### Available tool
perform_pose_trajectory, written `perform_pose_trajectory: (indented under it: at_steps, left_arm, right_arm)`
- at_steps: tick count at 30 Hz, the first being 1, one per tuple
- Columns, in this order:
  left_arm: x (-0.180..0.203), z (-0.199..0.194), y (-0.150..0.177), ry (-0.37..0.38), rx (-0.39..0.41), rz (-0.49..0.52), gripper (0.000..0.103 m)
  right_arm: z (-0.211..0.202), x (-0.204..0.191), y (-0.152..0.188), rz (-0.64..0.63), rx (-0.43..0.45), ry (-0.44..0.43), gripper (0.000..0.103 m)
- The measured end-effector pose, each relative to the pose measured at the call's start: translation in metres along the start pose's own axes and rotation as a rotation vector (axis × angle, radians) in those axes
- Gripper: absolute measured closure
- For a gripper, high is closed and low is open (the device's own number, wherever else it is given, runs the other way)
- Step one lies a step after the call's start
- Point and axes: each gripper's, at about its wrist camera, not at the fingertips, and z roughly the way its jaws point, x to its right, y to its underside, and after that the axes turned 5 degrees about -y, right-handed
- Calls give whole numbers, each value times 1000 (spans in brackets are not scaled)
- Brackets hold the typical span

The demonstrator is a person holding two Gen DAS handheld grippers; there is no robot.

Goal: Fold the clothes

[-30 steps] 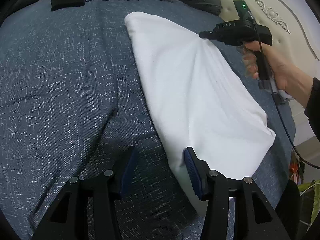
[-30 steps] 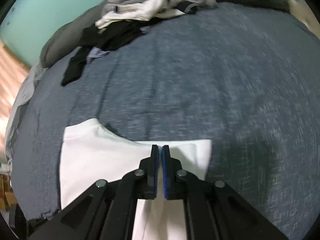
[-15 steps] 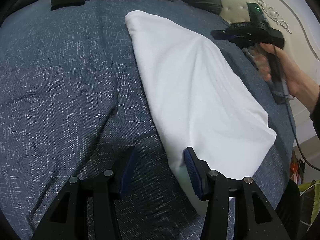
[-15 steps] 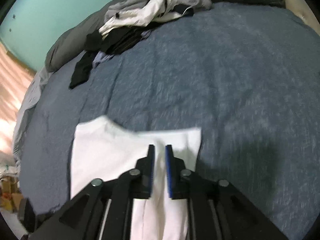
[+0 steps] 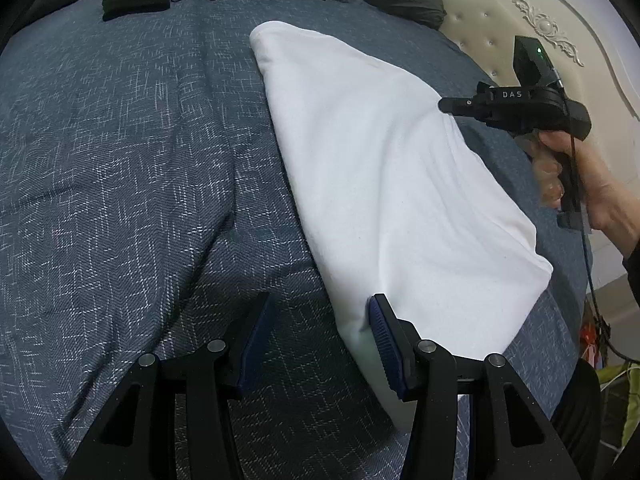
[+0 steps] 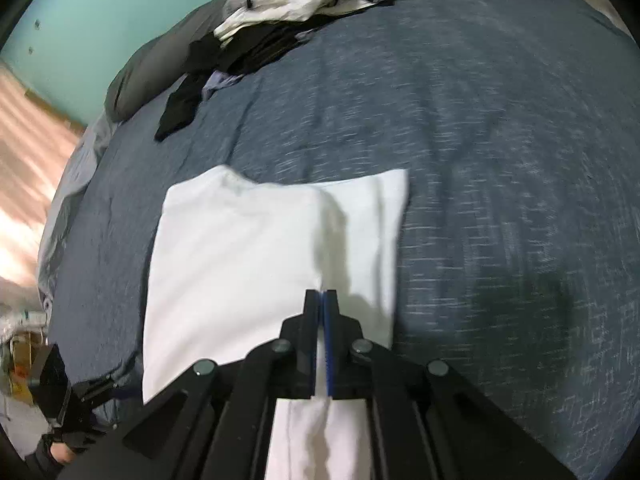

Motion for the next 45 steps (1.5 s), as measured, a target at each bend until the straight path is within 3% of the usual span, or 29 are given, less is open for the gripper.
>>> perform_pose_trajectory:
  at_steps: [14,16,18,26,28,36,45]
  left_arm:
    - [9,8,-7,-1,0,-1,50]
    - [11,9,-8,-2,-1,-2,50]
    - [13,10,-9,-4,-1,-1,50]
    - [14,18,-23,-11,2,-1,50]
    - [9,20,-29,-11,2,-1,50]
    - [10,18,-26,-11,2,0,50]
    - [16,24,-35,-10,2,2,50]
  right_arm:
    - [-21,16,14,87,56,-49,96]
    - [-27,13,21,87,47,-55,91]
    - [-31,8,28,74,31,-49,72]
    - [-34,-8,57,-5,-60,-4,71]
    - [-33,-10,62,-20,-79,-7,72]
    - [-21,-9,72,-35,-144,1,98]
    - [-33,3,74,-11,-91,-11,101]
